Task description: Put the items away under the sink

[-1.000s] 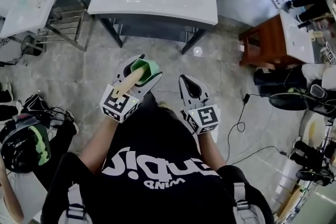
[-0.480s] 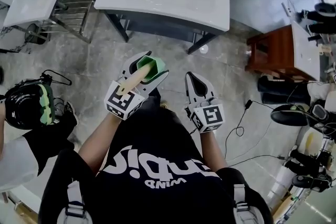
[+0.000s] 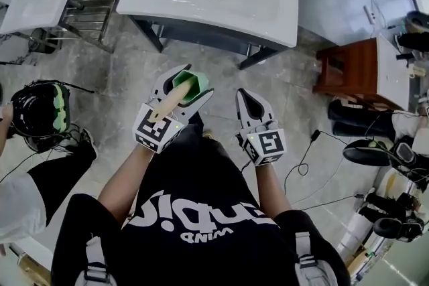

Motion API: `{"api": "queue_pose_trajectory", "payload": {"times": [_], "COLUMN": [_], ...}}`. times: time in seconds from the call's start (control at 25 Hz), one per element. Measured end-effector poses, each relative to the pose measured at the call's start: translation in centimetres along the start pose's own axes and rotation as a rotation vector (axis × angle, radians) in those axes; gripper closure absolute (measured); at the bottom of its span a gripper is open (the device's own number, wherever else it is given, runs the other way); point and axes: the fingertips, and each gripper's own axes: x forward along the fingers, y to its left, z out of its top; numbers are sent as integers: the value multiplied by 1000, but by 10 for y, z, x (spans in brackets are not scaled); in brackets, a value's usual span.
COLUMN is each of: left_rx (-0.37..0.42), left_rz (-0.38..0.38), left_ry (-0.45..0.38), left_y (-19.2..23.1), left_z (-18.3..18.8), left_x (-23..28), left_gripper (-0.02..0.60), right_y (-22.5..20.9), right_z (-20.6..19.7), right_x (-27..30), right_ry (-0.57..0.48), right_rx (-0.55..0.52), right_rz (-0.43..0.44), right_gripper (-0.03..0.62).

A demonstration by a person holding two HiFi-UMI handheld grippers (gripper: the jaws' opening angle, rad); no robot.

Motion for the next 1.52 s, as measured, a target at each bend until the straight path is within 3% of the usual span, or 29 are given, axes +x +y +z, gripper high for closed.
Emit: {"api": "queue_pose_trajectory", "payload": {"times": [0.2, 0.92, 1.52], "left_rx": [-33, -23, -5], "left_rz": [3, 6, 27], "left_ry": [32, 55, 10], "left_y": [21, 62, 86], "left_z": [-11, -62, -163], "left_x": [22, 75, 130], "left_gripper": [250, 250, 250], "right_y": [-21, -66, -105], "right_z": [1, -54, -138], "right_x": [26, 81, 125], "right_ry": [1, 26, -11], "right_rx": [19, 31, -22], "right_rz": [-5, -24, -20], "right_gripper": [574, 574, 574]}}
